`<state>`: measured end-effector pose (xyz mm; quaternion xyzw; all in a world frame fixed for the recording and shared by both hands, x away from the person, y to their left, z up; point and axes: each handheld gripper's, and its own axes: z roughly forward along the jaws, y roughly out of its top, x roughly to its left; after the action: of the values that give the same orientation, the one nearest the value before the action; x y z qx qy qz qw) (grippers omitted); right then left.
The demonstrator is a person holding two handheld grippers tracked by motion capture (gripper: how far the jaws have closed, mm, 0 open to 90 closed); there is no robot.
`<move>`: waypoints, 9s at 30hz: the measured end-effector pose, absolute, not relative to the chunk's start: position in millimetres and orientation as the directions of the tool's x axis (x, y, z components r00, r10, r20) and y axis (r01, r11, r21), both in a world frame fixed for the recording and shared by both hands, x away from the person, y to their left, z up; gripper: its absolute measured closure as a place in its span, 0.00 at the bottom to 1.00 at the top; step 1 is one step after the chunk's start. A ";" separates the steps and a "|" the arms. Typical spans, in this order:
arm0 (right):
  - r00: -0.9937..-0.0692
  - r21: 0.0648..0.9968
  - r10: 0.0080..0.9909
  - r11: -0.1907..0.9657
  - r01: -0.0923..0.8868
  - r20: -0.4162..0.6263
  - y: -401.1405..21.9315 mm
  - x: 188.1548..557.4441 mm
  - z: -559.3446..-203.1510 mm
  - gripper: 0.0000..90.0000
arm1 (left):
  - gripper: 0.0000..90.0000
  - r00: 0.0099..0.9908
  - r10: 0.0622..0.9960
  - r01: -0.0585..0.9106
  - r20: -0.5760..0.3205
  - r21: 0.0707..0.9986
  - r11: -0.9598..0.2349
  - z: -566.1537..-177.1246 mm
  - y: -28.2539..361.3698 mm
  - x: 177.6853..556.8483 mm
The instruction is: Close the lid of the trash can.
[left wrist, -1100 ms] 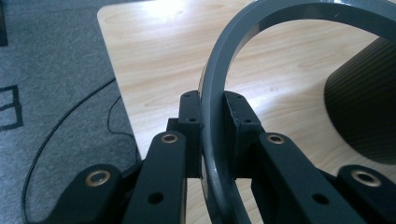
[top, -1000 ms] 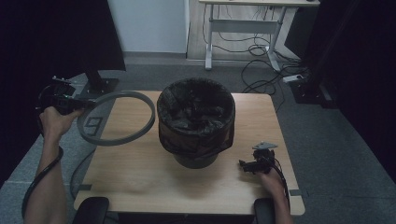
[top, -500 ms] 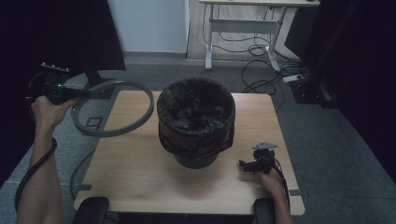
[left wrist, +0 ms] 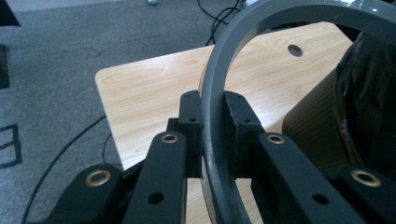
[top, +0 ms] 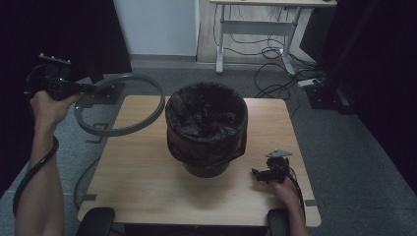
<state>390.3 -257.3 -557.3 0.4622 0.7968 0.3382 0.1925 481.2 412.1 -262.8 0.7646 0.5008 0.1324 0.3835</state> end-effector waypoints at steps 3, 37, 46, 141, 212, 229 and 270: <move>-0.498 0.717 0.867 0.343 0.606 0.006 -257.3 390.3 -557.3 0.00 | 0.87 0.471 0.864 0.659 -0.179 0.722 -0.210 -260.0 405.2 483.3; -0.499 0.717 0.867 0.344 0.606 0.007 -257.2 390.1 -557.3 0.00 | 0.87 0.611 0.770 0.603 -0.182 0.737 -0.305 -265.7 294.7 520.0; -0.499 0.717 0.866 0.344 0.606 0.007 -257.2 390.1 -557.3 0.00 | 0.87 0.644 0.742 0.584 -0.184 0.745 -0.322 -264.8 265.3 526.9; -0.689 0.820 0.711 0.310 0.482 0.137 -253.8 397.5 -414.7 0.02 | 0.84 0.746 0.666 0.434 -0.012 0.768 -0.471 -295.0 168.1 522.8; -0.845 0.922 0.525 0.265 0.281 0.106 -155.7 396.7 -322.0 0.21 | 0.83 0.735 0.677 0.454 -0.014 0.752 -0.477 -293.7 166.4 521.3; -0.845 0.950 0.525 0.197 0.241 0.105 -159.0 383.2 -331.4 0.26 | 0.84 0.722 0.692 0.459 0.001 0.748 -0.480 -292.9 164.8 518.3; -0.753 0.848 0.652 0.350 0.398 0.084 -216.6 429.2 -297.4 0.12 | 0.12 0.814 0.579 0.374 -0.036 0.796 -0.476 -278.1 219.7 486.2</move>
<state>429.2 -216.6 -297.4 0.3240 0.8103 0.4691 0.1357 486.2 219.7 -278.1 0.8508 0.2802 0.1198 0.4281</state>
